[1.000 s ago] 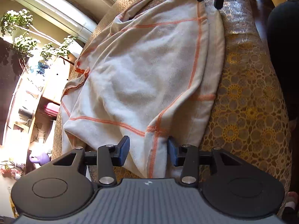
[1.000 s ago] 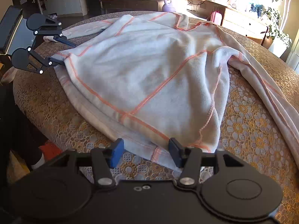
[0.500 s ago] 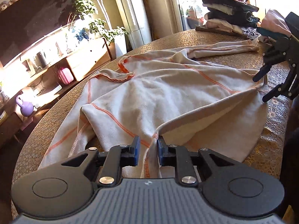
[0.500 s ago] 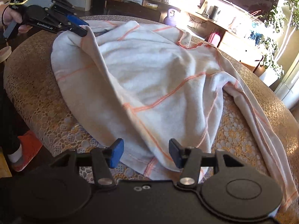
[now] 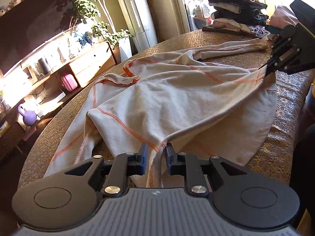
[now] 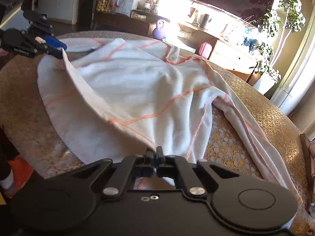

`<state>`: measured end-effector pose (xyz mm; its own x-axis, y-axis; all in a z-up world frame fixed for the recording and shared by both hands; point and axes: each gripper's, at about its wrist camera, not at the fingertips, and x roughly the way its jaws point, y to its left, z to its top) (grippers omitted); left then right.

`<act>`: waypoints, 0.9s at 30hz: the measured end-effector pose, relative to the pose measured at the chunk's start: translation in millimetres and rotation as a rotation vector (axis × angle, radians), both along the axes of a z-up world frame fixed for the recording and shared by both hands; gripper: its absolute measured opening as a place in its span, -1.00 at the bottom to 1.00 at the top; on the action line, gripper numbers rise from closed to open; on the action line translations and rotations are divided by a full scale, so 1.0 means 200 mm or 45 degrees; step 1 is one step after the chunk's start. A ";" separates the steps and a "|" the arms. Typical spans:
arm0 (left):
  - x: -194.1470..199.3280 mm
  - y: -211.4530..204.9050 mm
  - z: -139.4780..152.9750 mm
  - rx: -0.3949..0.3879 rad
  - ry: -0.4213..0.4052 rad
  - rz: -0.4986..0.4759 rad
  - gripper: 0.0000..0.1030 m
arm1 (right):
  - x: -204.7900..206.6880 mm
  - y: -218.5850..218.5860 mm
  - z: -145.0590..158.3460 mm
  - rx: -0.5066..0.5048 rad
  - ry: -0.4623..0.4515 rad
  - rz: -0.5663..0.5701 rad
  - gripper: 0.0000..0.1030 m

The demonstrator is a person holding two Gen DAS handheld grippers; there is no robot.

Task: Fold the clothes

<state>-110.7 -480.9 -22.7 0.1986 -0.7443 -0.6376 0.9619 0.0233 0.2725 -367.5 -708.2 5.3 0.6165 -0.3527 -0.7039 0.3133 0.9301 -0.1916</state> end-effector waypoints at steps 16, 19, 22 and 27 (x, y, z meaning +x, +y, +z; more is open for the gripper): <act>-0.15 0.26 -0.19 0.241 -0.062 0.051 -0.62 | -0.14 0.14 -0.08 0.162 0.021 -0.051 1.00; -0.20 0.29 -0.19 0.230 -0.048 0.100 -0.59 | -0.21 0.18 -0.08 0.164 -0.049 -0.146 1.00; -0.27 0.31 -0.20 0.225 -0.006 0.141 -0.41 | -0.27 0.22 -0.10 0.177 -0.086 -0.235 1.00; -0.39 0.38 -0.16 0.115 -0.011 0.190 0.51 | -0.36 0.28 -0.11 0.154 -0.122 -0.266 1.00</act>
